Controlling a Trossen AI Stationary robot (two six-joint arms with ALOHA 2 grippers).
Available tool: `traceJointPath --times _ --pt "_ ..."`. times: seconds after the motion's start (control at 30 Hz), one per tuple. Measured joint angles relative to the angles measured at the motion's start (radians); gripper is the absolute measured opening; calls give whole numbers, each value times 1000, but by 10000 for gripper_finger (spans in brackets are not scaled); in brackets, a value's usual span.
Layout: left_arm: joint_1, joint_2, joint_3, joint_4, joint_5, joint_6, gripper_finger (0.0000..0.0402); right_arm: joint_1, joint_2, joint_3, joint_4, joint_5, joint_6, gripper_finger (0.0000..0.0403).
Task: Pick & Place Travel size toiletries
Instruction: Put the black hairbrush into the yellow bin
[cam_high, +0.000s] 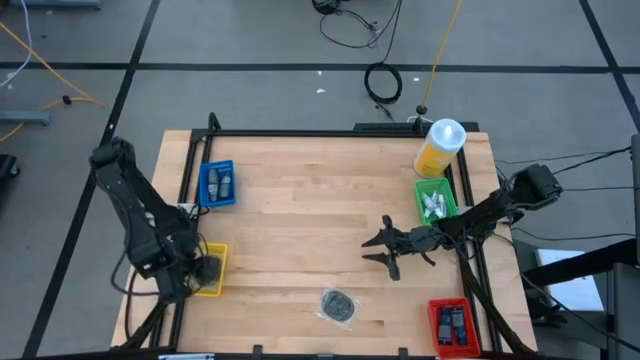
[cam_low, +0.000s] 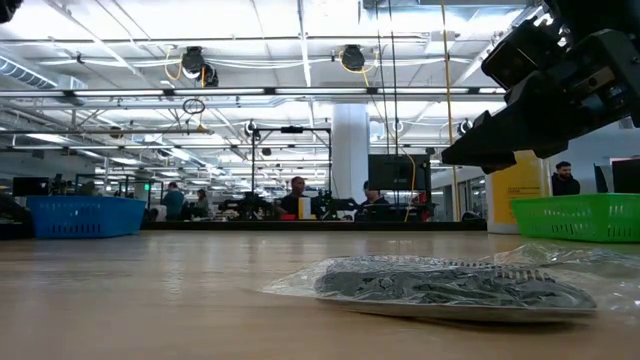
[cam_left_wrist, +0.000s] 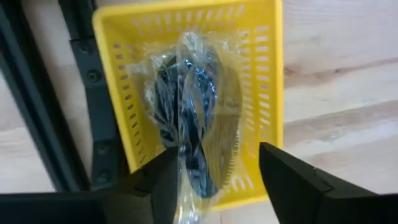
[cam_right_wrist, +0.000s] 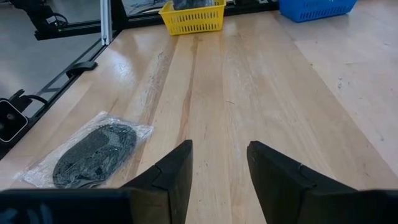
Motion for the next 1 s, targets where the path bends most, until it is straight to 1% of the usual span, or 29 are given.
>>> traceJointPath --times 0.07,0.17,0.23,0.33,0.43,0.57,0.63,0.7,0.8,0.93,1.0 --pt "0 -21 18 -33 -2 0 222 0 0 0 2 0 0 144" --pt "6 -37 23 -21 10 12 220 0 0 0 2 1 0 144" --pt "9 -28 23 -13 13 22 205 0 0 0 0 1 0 144" --pt "12 -11 23 -11 38 41 169 -5 0 0 2 3 -20 144" --pt "26 -7 23 -5 140 48 127 -9 0 0 -3 3 -8 144" --pt "27 -13 28 -45 351 47 76 -14 0 0 -4 7 -53 144" --pt "26 -18 46 -84 387 65 57 -21 0 0 5 29 -66 144" --pt "15 -19 66 -96 343 98 41 -21 1 0 -1 28 -48 144" --pt "4 -20 103 -101 188 192 33 -20 9 0 -11 25 -74 144" --pt "10 -20 142 -97 -61 255 50 -17 17 0 -12 25 -18 144" --pt "17 -14 133 -101 -159 273 59 -7 21 -6 -19 26 -48 144"
